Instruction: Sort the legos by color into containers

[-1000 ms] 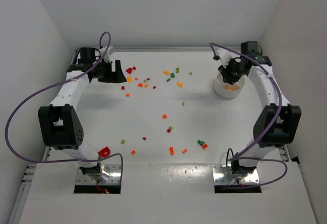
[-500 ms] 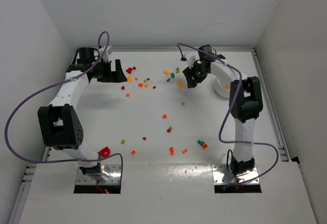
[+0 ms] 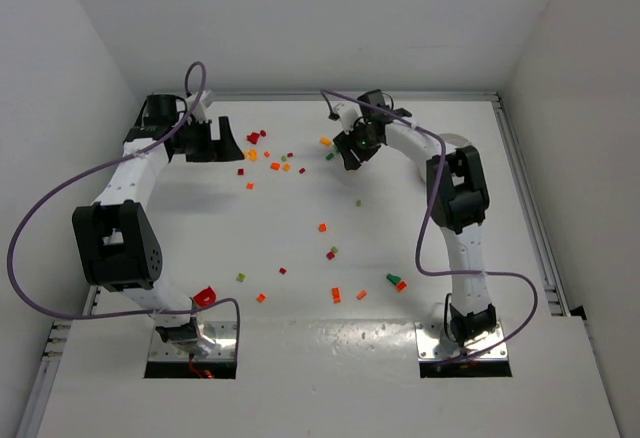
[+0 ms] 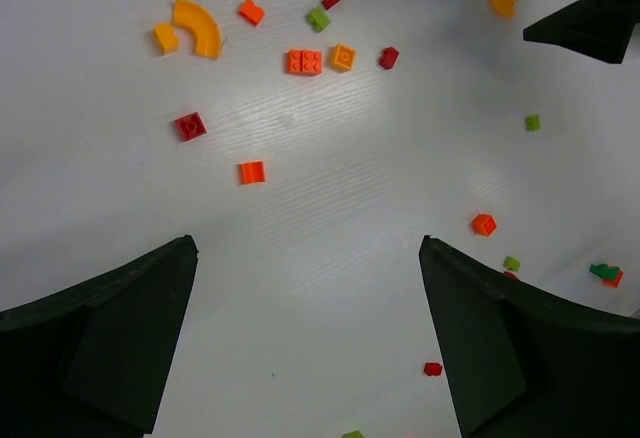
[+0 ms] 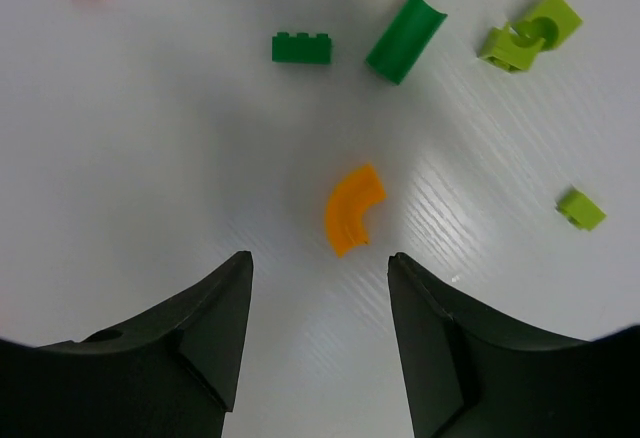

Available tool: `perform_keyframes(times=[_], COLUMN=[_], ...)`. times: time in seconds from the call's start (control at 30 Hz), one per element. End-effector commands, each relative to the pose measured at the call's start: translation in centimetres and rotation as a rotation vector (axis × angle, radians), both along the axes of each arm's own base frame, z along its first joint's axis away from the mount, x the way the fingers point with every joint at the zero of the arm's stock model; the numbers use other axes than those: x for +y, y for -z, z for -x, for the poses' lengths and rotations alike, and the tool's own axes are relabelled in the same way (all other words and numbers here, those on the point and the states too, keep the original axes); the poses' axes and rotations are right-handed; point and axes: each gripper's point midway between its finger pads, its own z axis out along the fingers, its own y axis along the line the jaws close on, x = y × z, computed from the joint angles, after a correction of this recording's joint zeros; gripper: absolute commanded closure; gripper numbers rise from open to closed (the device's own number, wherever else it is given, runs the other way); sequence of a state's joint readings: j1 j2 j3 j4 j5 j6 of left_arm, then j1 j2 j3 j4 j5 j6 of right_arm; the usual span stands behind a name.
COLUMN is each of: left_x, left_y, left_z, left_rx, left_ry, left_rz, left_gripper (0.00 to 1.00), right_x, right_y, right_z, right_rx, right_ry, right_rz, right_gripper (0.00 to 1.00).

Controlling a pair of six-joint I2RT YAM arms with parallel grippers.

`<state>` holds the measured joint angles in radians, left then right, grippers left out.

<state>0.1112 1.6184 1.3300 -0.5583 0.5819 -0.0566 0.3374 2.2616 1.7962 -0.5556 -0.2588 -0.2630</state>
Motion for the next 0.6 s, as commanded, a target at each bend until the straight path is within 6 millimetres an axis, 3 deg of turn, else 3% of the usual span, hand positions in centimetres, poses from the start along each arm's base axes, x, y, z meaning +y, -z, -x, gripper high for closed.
perform_keyframes(times=[0.0,0.37,0.43,0.57], left_x=[0.4,0.8,0.8,0.8], left_y=[-0.3,-0.3,-0.3,-0.7], left_z=[-0.4,-0.4,-0.4,-0.6], left_rx=[-0.023,-0.018,-0.018,-0.027], left_ry=[0.003,-0.012,-0.012,-0.012], left_rz=[0.029,0.034,0.034,0.033], left_gripper=[0.00,0.00,0.00,0.00], right_x=[1.2,0.8,0.8,0.7], right_y=[-0.1,2.0,2.5,2.9], right_z=[-1.7,-2.7,-2.6,-2.1], right_rx=[-0.046,-0.040,-0.032,-0.011], right_ry=[0.011,0.040,0.039,0.034], right_rz=[0.003,0.037,0.040,0.040], right_gripper=[0.43,0.47,0.53,0.81])
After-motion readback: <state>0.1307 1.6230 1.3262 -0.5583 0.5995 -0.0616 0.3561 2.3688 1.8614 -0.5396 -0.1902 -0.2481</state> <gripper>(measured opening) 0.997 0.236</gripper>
